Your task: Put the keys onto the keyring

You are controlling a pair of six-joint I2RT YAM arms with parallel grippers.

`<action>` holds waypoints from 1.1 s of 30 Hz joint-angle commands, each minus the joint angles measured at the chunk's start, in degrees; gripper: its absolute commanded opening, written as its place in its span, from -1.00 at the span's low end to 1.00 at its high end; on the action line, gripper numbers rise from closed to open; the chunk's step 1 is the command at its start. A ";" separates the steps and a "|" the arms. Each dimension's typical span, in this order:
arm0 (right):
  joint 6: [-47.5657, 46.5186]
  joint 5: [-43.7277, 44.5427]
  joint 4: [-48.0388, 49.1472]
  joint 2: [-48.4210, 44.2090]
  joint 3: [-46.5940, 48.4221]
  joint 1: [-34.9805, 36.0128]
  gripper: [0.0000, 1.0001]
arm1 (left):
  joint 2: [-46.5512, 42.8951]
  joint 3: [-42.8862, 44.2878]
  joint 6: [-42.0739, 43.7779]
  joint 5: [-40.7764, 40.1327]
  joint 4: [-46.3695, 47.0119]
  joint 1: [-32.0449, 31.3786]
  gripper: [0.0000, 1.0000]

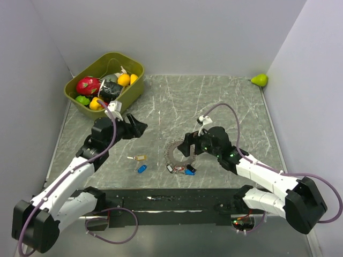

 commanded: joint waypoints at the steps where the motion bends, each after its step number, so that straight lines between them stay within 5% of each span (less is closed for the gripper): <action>1: -1.73 2.03 0.60 -3.01 -0.77 0.36 0.99 | -3.12 1.36 0.50 -7.35 -8.04 0.20 0.66; 11: -3.57 -0.43 -0.18 1.29 1.86 0.45 0.99 | 0.47 0.14 -1.17 5.30 -3.12 0.20 0.68; 18: -2.87 -2.71 0.43 7.36 5.03 2.12 0.99 | 5.47 -5.48 -3.02 18.48 8.30 -0.07 0.58; 26: -1.47 -6.49 2.54 14.12 7.93 3.53 0.89 | 11.54 -6.46 -1.97 16.66 10.77 -5.60 0.42; 33: 0.20 -9.57 4.30 18.43 8.81 3.97 0.55 | 17.95 -6.46 -0.74 14.89 13.40 -10.35 0.23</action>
